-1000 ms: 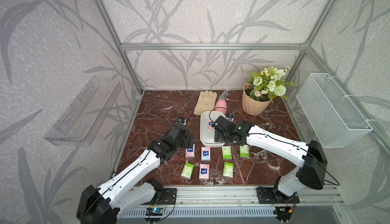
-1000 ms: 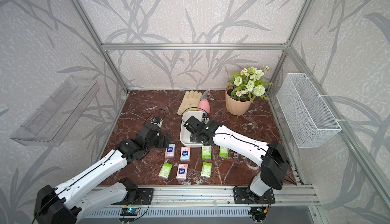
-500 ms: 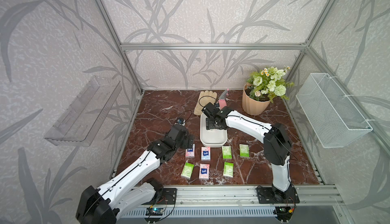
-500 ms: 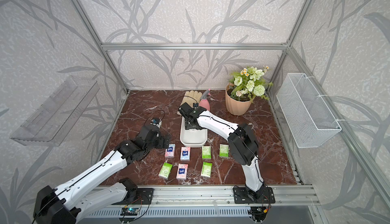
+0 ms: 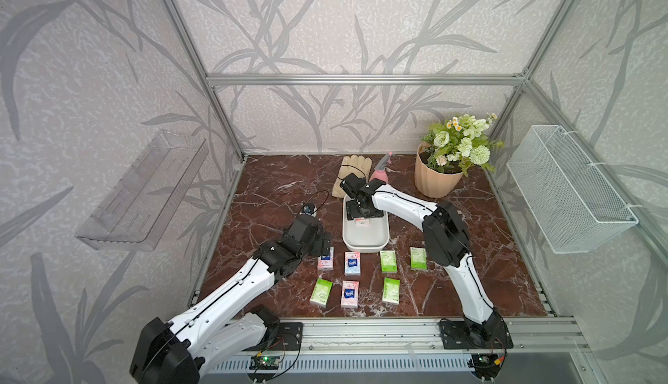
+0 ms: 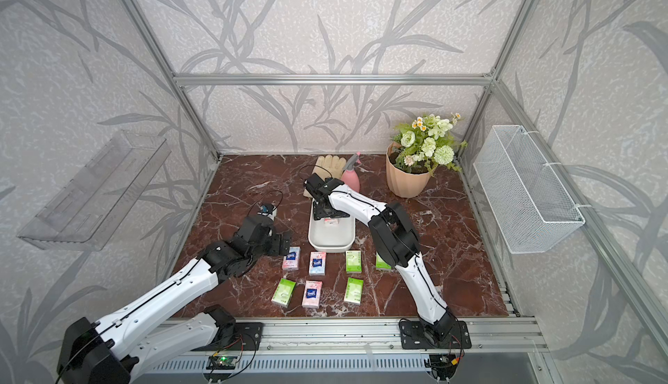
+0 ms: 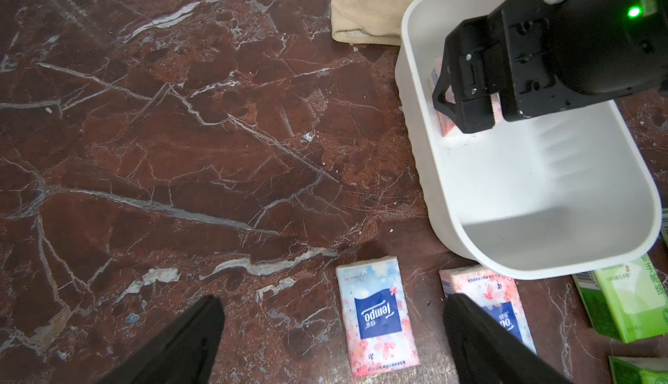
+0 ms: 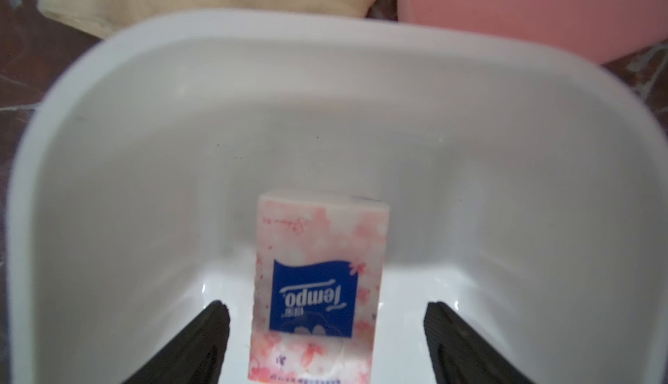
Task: Take the pocket tissues out of the storage box
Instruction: Pick up the pocket tissues from the storage box.
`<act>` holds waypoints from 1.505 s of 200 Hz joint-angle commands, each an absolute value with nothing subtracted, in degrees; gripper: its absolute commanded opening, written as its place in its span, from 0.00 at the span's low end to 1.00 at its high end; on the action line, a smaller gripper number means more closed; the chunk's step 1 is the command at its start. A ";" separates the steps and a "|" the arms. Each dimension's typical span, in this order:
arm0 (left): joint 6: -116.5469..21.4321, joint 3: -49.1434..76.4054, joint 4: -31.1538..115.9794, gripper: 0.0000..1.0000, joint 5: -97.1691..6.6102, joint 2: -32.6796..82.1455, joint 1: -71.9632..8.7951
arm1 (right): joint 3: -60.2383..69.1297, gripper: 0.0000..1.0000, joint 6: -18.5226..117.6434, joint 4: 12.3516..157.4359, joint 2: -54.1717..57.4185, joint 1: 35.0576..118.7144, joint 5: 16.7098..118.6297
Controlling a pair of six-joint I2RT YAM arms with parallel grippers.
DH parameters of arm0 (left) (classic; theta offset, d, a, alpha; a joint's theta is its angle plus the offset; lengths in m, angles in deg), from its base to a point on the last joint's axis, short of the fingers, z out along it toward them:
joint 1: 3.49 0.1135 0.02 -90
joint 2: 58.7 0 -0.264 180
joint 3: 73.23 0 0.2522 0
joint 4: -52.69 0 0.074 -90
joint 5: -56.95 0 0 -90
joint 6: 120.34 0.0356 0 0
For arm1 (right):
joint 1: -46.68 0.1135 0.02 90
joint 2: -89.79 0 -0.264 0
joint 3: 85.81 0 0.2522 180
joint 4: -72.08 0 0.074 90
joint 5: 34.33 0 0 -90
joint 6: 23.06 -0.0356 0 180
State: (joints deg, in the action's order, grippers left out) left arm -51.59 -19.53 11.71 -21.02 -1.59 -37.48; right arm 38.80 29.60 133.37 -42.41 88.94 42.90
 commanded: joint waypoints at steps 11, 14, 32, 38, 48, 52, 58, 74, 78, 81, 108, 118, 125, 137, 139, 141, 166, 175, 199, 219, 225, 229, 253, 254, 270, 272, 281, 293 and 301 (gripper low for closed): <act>-51.69 -19.66 12.56 1.00 -20.03 -0.71 -37.14 | 42.20 0.84 30.14 136.27 -45.64 88.37 44.77; -51.69 -19.58 12.60 1.00 -20.04 -0.57 -37.15 | 42.50 0.83 30.06 136.57 -45.85 88.28 44.69; -51.61 -19.40 12.82 1.00 -20.39 0.00 -37.12 | 43.52 0.78 29.78 137.78 -46.87 88.23 45.07; -51.61 -19.40 12.89 1.00 -20.60 0.18 -37.09 | 43.53 0.76 29.62 137.93 -47.07 88.21 45.33; -51.61 -19.40 13.07 1.00 -20.74 0.41 -37.09 | 43.38 0.73 29.29 138.04 -47.02 88.24 45.86; -51.61 -19.40 13.16 1.00 -20.81 0.51 -37.14 | 43.24 0.72 29.12 138.01 -46.89 88.23 46.03; -51.61 -19.41 13.26 1.00 -20.98 0.70 -37.06 | 42.89 0.69 28.86 138.05 -46.65 88.23 46.17; -51.53 -19.22 13.35 1.00 -21.06 1.12 -37.06 | 41.28 0.62 28.20 137.29 -45.48 88.31 46.83; -51.52 -19.15 13.35 1.00 -21.10 1.24 -37.06 | 40.83 0.62 28.06 137.06 -45.22 88.29 46.87; -51.45 -19.13 13.35 1.00 -21.03 1.35 -37.06 | 40.44 0.61 27.91 136.93 -44.81 88.26 46.95; -51.21 -18.65 13.57 1.00 -21.09 1.81 -37.04 | 36.87 0.55 27.53 134.71 -41.33 88.29 47.77; -51.17 -18.60 13.83 1.00 -21.28 1.94 -37.08 | 35.51 0.52 27.50 134.07 -39.82 88.33 47.83; -51.17 -18.63 14.05 1.00 -21.36 2.03 -37.06 | 34.51 0.51 27.40 133.84 -38.77 88.38 47.85; -51.26 -18.53 14.43 1.00 -21.67 2.19 -37.06 | 33.03 0.51 27.46 133.57 -36.77 88.49 47.86; -51.26 -18.52 14.48 1.00 -21.74 2.21 -37.06 | 32.78 0.51 27.48 133.57 -36.49 88.56 47.79; -51.26 -18.52 14.56 1.00 -21.79 2.28 -37.04 | 32.56 0.51 27.48 133.55 -36.15 88.59 47.77; -51.46 -18.12 15.35 1.00 -22.33 2.70 -37.05 | 30.00 0.51 28.46 134.46 -31.76 89.46 47.55; -51.76 -18.08 15.68 1.00 -22.36 2.84 -37.06 | 29.29 0.50 28.86 135.52 -30.10 89.87 47.05; -52.37 -18.21 16.64 1.00 -21.74 2.75 -37.06 | 26.21 0.50 29.91 138.59 -24.06 91.50 44.60; -52.33 -18.84 17.60 1.00 -20.72 1.99 -36.99 | 22.22 0.50 30.47 140.86 -18.34 92.60 43.73; -52.28 -19.07 17.72 1.00 -20.33 1.75 -36.97 | 20.96 0.50 30.55 141.56 -16.53 92.73 43.72; -52.10 -19.20 17.87 1.00 -20.12 1.51 -36.97 | 20.04 0.50 30.56 142.04 -15.30 92.74 43.72; -50.86 -20.66 19.05 1.00 -18.61 0.06 -36.97 | 13.98 0.50 29.73 144.28 -7.32 92.87 42.58; -50.75 -20.73 19.10 1.00 -18.58 -0.01 -36.97 | 13.73 0.50 29.66 144.42 -6.71 92.85 42.53; -48.89 -21.07 19.30 1.00 -17.33 -0.84 -36.97 | 9.55 0.50 28.68 146.14 -1.09 92.85 42.22; -48.88 -21.07 19.21 1.00 -16.99 -0.97 -36.93 | 9.04 0.50 28.48 146.53 -0.41 92.88 42.18; -48.84 -21.16 19.30 1.00 -15.92 -1.42 -36.91 | 6.71 0.50 27.50 147.86 2.39 92.86 41.87; -48.54 -21.69 20.00 1.00 -15.30 -1.97 -36.88 | 3.13 0.50 26.60 148.95 6.06 92.84 41.81; -48.53 -22.06 20.41 1.00 -15.19 -2.16 -36.81 | 0.62 0.50 25.90 149.28 8.65 92.84 41.72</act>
